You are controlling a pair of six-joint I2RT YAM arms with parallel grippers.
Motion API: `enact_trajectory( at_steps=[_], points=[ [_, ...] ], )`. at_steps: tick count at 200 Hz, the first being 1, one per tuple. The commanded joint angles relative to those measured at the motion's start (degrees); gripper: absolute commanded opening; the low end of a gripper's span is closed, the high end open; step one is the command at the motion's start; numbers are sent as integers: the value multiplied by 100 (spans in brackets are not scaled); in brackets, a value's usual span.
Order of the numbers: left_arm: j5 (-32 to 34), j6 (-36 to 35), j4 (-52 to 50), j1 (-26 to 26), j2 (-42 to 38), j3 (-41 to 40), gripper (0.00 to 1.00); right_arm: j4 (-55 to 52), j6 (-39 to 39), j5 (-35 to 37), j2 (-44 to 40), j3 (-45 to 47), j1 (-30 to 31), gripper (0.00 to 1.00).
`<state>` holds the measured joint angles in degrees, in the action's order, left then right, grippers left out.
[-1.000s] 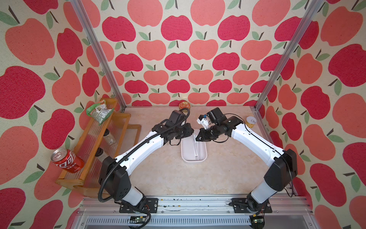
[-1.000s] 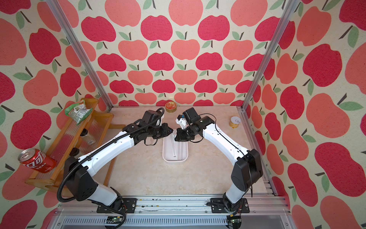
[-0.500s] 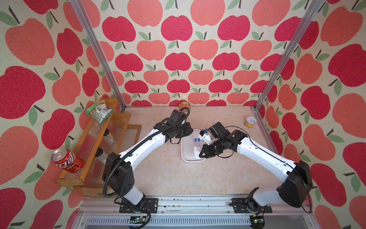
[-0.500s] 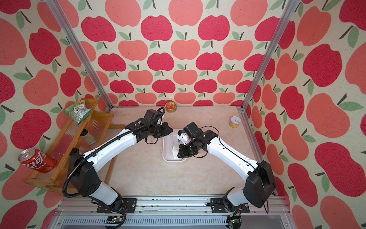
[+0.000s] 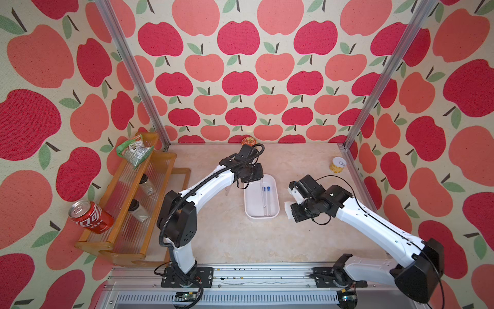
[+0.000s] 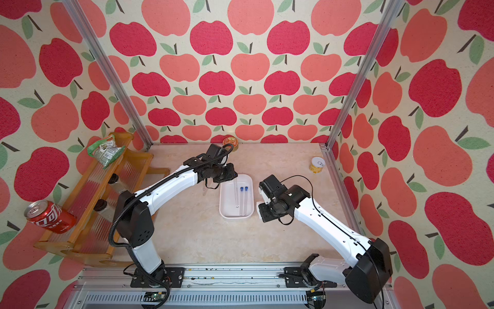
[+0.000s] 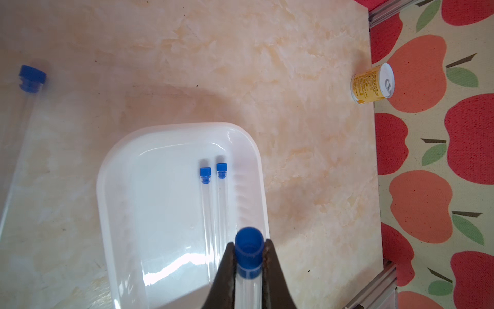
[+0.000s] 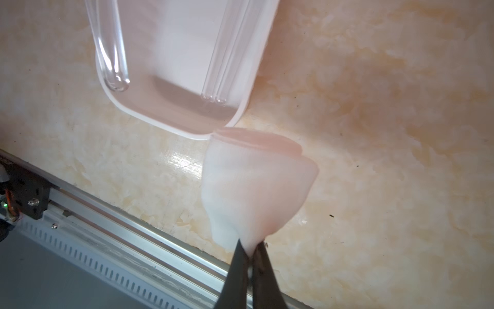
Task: Wipe the exteriors of test tubes
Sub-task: Wipe the dirt from the test tube, then place the test tube in the storage box.
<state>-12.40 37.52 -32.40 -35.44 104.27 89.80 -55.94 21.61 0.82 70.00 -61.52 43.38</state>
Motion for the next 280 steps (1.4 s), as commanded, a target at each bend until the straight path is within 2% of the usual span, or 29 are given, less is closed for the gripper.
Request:
enact_trajectory(
  at_steps=[1, 111, 243, 280],
  points=[
    [200, -264, -416, 22, 287, 296, 11, -233, -20, 403, -291, 116, -139, 0],
    [239, -349, -631, -8, 1604, 1045, 11, 13, -10, -175, -1019, 870, -695, 0],
    [546, -431, -978, -68, 2325, 1460, 12, 202, -95, -508, -855, 839, -896, 0],
    [480, -427, -943, -91, 2381, 1435, 15, 189, -60, -525, -924, 860, -893, 0]
  ],
)
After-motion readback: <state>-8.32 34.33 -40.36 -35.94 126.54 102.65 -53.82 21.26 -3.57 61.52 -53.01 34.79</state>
